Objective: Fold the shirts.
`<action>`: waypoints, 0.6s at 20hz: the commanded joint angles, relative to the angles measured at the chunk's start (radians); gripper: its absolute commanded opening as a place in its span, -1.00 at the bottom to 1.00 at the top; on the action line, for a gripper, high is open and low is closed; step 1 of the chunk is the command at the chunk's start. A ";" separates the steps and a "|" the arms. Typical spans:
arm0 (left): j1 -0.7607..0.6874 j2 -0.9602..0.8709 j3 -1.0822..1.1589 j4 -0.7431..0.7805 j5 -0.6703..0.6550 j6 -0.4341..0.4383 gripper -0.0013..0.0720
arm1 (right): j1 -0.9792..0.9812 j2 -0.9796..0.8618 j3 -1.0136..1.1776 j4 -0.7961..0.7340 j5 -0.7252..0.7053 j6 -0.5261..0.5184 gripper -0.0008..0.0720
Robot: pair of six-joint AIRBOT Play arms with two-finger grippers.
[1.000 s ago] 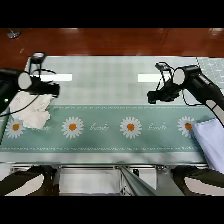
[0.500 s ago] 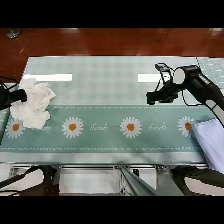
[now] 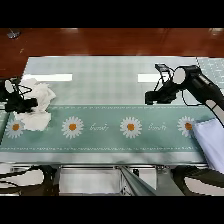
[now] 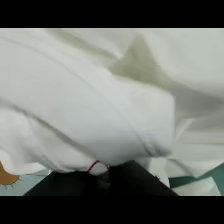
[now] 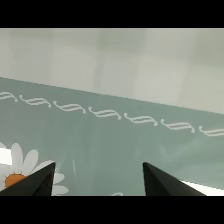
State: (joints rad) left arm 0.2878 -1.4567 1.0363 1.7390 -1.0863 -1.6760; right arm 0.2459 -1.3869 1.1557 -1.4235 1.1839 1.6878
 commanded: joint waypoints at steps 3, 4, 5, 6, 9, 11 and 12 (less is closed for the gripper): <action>-0.016 0.126 0.161 -0.292 -0.019 0.103 -0.88 | 0.000 0.113 0.003 0.027 -0.005 -0.007 0.74; -0.021 0.187 0.195 -0.399 0.026 0.149 -0.88 | 0.000 0.159 0.003 0.027 -0.014 -0.009 0.74; -0.029 0.239 0.228 -0.472 0.058 0.221 -0.88 | 0.000 0.203 0.003 0.028 -0.019 -0.018 0.74; -0.044 0.289 0.269 -0.492 0.073 0.247 -0.88 | 0.000 0.247 0.003 0.028 -0.018 -0.037 0.74; -0.097 0.397 0.404 -0.494 0.073 0.247 -0.88 | 0.000 0.379 0.003 0.027 -0.016 -0.114 0.72; -0.148 0.449 0.505 -0.510 0.077 0.247 -0.88 | 0.000 0.448 0.003 0.028 -0.021 -0.110 0.72; -0.178 0.464 0.555 -0.513 0.089 0.247 -0.88 | 0.000 0.475 0.003 0.027 -0.019 -0.098 0.72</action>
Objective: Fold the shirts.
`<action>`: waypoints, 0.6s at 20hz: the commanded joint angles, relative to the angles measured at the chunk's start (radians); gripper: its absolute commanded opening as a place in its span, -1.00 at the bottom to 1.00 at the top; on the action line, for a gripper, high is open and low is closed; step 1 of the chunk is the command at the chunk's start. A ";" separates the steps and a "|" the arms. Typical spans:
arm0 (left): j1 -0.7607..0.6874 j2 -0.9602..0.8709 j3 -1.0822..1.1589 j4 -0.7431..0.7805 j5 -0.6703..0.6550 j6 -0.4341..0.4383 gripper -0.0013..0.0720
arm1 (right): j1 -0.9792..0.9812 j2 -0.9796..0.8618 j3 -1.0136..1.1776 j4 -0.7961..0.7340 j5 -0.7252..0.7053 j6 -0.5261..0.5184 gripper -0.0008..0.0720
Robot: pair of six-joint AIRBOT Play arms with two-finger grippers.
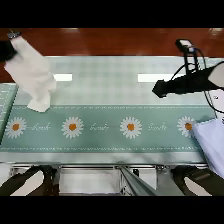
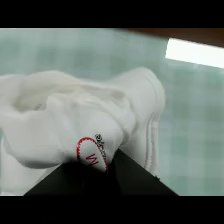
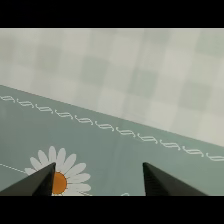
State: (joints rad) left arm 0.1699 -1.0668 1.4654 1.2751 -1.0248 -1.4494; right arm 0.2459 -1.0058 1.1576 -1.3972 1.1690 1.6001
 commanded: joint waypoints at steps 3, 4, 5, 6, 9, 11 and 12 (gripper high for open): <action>-0.175 0.084 0.273 -0.082 0.074 0.013 -0.88 | 0.000 0.143 0.001 0.005 0.019 0.008 0.72; -0.220 0.084 0.302 -0.121 0.099 0.013 -0.88 | 0.000 0.152 0.001 0.005 0.032 0.026 0.72; -0.262 0.084 0.309 -0.172 0.135 0.013 -0.88 | 0.000 0.156 0.001 0.005 0.045 0.040 0.72; -0.311 0.084 0.310 -0.220 0.167 0.013 -0.88 | 0.000 0.158 0.001 0.009 0.060 0.048 0.72; -0.433 0.061 0.304 -0.229 0.188 0.007 -0.88 | 0.000 0.158 0.001 0.008 0.089 0.073 0.72; -0.512 0.046 0.247 -0.230 0.193 -0.071 -0.88 | 0.000 0.158 0.001 0.008 0.101 0.085 0.72; -0.561 0.045 0.191 -0.230 0.212 -0.073 -0.88 | 0.000 0.158 0.000 0.008 0.105 0.087 0.72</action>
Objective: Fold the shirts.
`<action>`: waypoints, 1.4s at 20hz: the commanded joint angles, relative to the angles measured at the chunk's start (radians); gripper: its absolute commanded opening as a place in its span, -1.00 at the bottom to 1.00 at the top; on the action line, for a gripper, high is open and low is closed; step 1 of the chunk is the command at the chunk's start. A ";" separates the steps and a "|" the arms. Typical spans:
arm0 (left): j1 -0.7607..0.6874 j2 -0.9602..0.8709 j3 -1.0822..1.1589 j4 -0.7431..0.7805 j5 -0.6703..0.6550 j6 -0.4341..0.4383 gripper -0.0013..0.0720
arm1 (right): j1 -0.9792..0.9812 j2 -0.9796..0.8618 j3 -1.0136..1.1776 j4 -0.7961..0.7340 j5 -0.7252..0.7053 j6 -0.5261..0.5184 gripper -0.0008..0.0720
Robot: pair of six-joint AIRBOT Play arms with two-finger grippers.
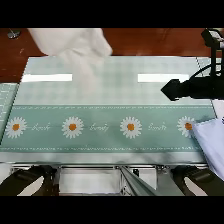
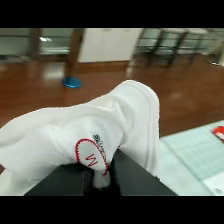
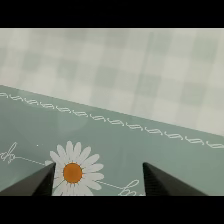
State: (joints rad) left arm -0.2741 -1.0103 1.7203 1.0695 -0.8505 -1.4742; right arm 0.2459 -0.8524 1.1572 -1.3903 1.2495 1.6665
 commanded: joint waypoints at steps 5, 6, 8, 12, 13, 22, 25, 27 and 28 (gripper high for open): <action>-0.285 -0.011 -0.487 -0.024 0.158 -0.099 -0.88 | 0.000 0.004 0.001 -0.006 0.028 0.023 0.72; -0.287 -0.011 -0.575 -0.024 0.171 -0.110 -0.88 | 0.000 0.004 0.000 -0.006 0.029 0.023 0.72; -0.253 -0.011 -0.719 -0.023 0.169 -0.109 -0.88 | 0.000 0.004 -0.008 -0.006 0.027 0.023 0.72; -0.100 -0.012 -0.920 -0.022 0.143 -0.109 -0.88 | 0.001 -0.017 -0.089 0.020 0.015 0.013 0.72; -0.061 -0.015 -0.955 -0.022 0.122 -0.109 -0.87 | 0.001 -0.036 -0.118 0.050 -0.004 -0.005 0.73; 0.310 0.028 -0.887 0.255 -0.320 -0.054 0.96 | -0.146 -0.180 -0.182 0.154 -0.193 0.016 0.77; 0.349 0.083 -1.051 0.116 -0.373 -0.051 0.95 | -0.284 -0.179 -0.208 0.117 -0.127 0.010 0.76; 0.314 0.085 -1.210 -0.105 -0.318 0.047 0.95 | -0.299 -0.179 -0.281 0.137 -0.132 0.002 0.76; 0.283 0.084 -1.286 -0.211 -0.262 0.087 0.95 | -0.289 -0.179 -0.326 0.174 -0.142 -0.006 0.76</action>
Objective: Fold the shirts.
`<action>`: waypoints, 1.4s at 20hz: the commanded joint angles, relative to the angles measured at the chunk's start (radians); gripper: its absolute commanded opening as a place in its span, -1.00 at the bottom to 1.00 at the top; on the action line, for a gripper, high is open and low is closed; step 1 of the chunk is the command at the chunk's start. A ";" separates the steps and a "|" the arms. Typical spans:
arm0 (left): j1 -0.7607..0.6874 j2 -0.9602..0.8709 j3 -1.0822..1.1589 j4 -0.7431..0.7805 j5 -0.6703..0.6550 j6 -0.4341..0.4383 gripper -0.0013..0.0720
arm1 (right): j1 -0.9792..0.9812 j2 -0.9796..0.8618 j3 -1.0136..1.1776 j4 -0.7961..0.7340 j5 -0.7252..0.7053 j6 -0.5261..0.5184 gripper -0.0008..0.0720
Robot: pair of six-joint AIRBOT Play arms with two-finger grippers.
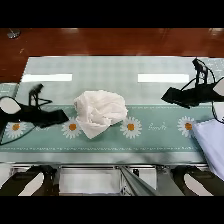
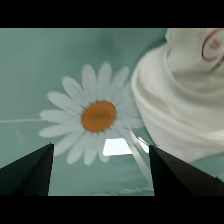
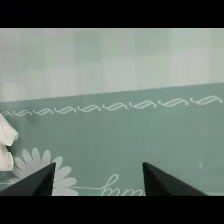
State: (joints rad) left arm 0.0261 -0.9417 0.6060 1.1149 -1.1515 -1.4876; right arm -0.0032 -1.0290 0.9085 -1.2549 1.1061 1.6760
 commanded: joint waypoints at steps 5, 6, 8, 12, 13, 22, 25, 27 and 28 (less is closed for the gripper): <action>-0.238 0.000 -0.312 -0.566 0.420 0.222 0.95 | 0.126 -0.005 -0.224 0.129 -0.156 -0.033 0.75; -0.287 -0.011 -0.312 -0.608 0.498 0.223 0.95 | 0.157 -0.009 -0.224 0.140 -0.193 -0.022 0.75; -0.375 -0.054 -0.299 -0.667 0.595 0.222 0.95 | 0.196 -0.042 -0.224 0.194 -0.245 -0.016 0.75; -0.406 -0.143 -0.223 -0.671 0.526 0.272 -0.88 | 0.250 -0.148 -0.224 0.425 -0.319 -0.096 0.75; -0.398 -0.145 -0.201 -0.670 0.501 0.303 -0.88 | 0.269 -0.179 -0.219 0.470 -0.331 -0.120 0.75; -0.260 -0.141 -0.072 -0.670 0.398 0.380 -0.88 | 0.423 -0.512 0.059 0.546 -0.264 -0.148 0.74; -0.239 -0.141 -0.059 -0.670 0.382 0.380 -0.88 | 0.457 -0.602 0.166 0.548 -0.203 -0.167 -0.54; -0.195 -0.139 -0.018 -0.671 0.317 0.380 -0.88 | 0.451 -0.605 0.225 0.534 -0.140 -0.258 -0.92; -0.158 -0.134 0.025 -0.671 0.260 0.380 -0.88 | 0.430 -0.592 0.273 0.495 -0.089 -0.266 -0.92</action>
State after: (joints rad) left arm -0.1909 -1.0805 0.5709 0.4477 -0.7963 -1.1133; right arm 0.4343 -1.5974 1.0782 -0.7258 0.9134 1.4799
